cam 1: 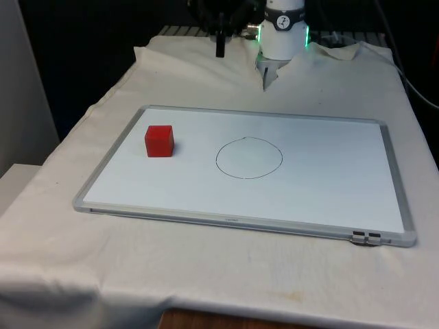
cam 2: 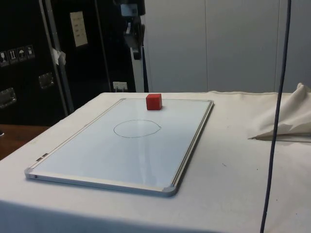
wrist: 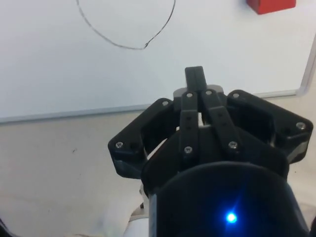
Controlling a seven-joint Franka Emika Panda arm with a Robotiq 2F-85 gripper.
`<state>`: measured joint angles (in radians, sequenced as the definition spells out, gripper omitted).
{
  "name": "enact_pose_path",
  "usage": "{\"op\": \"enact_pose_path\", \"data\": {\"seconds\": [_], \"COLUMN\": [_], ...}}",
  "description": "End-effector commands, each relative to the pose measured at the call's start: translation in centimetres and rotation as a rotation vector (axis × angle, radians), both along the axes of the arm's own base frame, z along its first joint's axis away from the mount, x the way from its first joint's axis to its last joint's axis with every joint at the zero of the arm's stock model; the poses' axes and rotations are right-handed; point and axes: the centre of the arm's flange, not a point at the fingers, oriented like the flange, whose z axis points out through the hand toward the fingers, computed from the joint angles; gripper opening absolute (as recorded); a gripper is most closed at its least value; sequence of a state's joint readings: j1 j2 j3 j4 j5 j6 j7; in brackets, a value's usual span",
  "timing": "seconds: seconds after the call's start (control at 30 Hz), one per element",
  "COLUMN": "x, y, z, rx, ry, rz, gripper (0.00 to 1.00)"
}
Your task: Push the cube into the marked area.
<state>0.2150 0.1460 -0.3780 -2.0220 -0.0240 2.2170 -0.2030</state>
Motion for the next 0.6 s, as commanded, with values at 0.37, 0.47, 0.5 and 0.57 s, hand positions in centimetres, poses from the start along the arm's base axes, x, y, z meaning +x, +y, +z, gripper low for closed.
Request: {"op": "enact_pose_path", "data": {"seconds": [0.37,0.47,0.5,0.57], "x": [0.8,0.9,0.8,0.9], "y": [-3.9,-5.2,-4.9,-5.7], "z": [-4.5,-5.7,-5.5,-6.3], "rx": [-0.018,-0.011,-0.019,-0.007], "ry": [-0.006,-0.014,-0.007,-0.017], "rz": [0.018,0.014,0.012,0.011], "gripper": [0.0,0.0,0.0,0.0]}}
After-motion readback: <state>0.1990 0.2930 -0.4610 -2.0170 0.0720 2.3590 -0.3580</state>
